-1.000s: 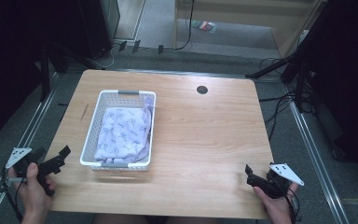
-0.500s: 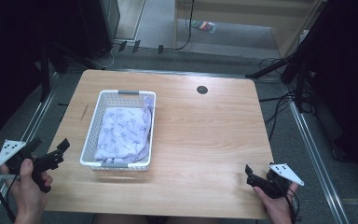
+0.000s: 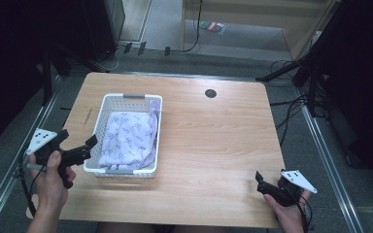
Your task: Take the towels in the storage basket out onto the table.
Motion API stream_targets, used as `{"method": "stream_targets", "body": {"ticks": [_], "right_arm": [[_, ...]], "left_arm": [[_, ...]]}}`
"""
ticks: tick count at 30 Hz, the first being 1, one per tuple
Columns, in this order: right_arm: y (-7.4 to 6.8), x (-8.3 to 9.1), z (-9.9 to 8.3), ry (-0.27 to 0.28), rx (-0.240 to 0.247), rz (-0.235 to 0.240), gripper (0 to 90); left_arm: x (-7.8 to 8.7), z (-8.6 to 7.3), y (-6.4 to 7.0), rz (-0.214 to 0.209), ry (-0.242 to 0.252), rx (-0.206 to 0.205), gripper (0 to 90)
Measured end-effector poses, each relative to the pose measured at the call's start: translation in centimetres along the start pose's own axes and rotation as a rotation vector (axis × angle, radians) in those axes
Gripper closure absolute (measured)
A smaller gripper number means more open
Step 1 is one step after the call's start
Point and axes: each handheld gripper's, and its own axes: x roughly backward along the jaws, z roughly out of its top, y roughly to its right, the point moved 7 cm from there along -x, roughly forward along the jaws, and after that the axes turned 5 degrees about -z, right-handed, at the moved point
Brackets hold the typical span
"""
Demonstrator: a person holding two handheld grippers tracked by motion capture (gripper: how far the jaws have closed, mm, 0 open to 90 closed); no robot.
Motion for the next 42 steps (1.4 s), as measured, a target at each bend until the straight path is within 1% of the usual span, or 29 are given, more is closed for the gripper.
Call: {"method": "stream_targets", "body": {"ticks": [1,2,4,5,6,8,10,12,13,17,19,20,21,22,25,32,36,37,38,39,41,42], "right_arm": [[0.0,0.0,0.0,0.002,0.003,0.001,5.9],[0.0,0.0,0.0,0.002,0.003,0.001,5.9],[0.0,0.0,0.0,0.003,0.001,0.001,5.9],[0.0,0.0,0.0,0.003,0.001,0.001,5.9],[0.0,0.0,0.0,0.003,0.002,0.001,5.9],[0.0,0.0,0.0,0.003,0.002,0.001,5.9],[0.0,0.0,0.0,0.003,0.001,0.000,5.9],[0.0,0.0,0.0,0.003,0.001,0.000,5.9],[0.0,0.0,0.0,0.003,0.001,0.000,5.8],[0.0,0.0,0.0,0.003,0.001,0.000,5.9],[0.0,0.0,0.0,0.003,0.000,0.000,5.9],[0.0,0.0,0.0,0.003,0.000,0.000,5.9],[0.0,0.0,0.0,0.001,-0.003,-0.001,5.9],[0.0,0.0,0.0,0.001,-0.003,-0.001,5.9],[0.0,0.0,0.0,0.002,-0.004,0.000,5.8],[0.0,0.0,0.0,0.001,-0.007,0.001,5.9],[0.0,0.0,0.0,0.001,-0.007,0.001,5.8],[0.0,0.0,0.0,0.001,-0.007,0.001,5.8],[0.0,0.0,0.0,0.001,-0.007,0.001,5.8],[0.0,0.0,0.0,0.001,-0.007,0.001,5.9],[0.0,0.0,0.0,0.001,-0.007,0.001,5.9],[0.0,0.0,0.0,0.001,-0.007,0.001,5.9]], "left_arm": [[-0.3,0.0,0.2,0.001,-0.007,-0.002,0.0],[-0.3,0.0,0.2,0.001,-0.007,-0.002,0.0],[-1.3,0.1,0.7,-0.008,-0.030,-0.003,0.0],[-1.3,0.1,0.7,-0.008,-0.030,-0.003,0.0],[-1.9,0.2,1.1,-0.010,-0.038,-0.007,0.0],[-2.4,0.4,1.5,-0.012,-0.049,-0.016,0.0],[-3.0,0.6,1.8,-0.018,-0.057,-0.015,0.0],[-3.2,0.6,1.9,-0.019,-0.060,-0.017,0.0],[-3.7,0.7,2.2,-0.018,-0.068,-0.024,0.0],[-4.9,0.6,2.7,-0.018,-0.091,-0.039,0.0],[-5.5,0.6,2.9,-0.019,-0.100,-0.042,0.0],[-5.5,0.6,2.9,-0.019,-0.100,-0.042,0.0],[-6.0,0.5,3.0,-0.022,-0.098,-0.036,0.0],[-6.0,0.5,3.0,-0.022,-0.098,-0.036,0.0],[-6.9,0.3,3.0,-0.006,-0.114,-0.035,0.0],[-8.3,0.0,2.6,0.022,-0.143,-0.040,0.0],[-8.9,-0.2,2.6,0.024,-0.160,-0.040,0.0],[-9.4,-0.4,2.5,0.026,-0.178,-0.041,0.0],[-9.4,-0.4,2.5,0.026,-0.178,-0.041,0.0],[-9.8,-0.6,2.6,0.033,-0.192,-0.051,0.0],[-10.3,-0.9,2.7,0.031,-0.208,-0.058,0.0],[-10.3,-0.9,2.7,0.031,-0.208,-0.058,0.0]]}}
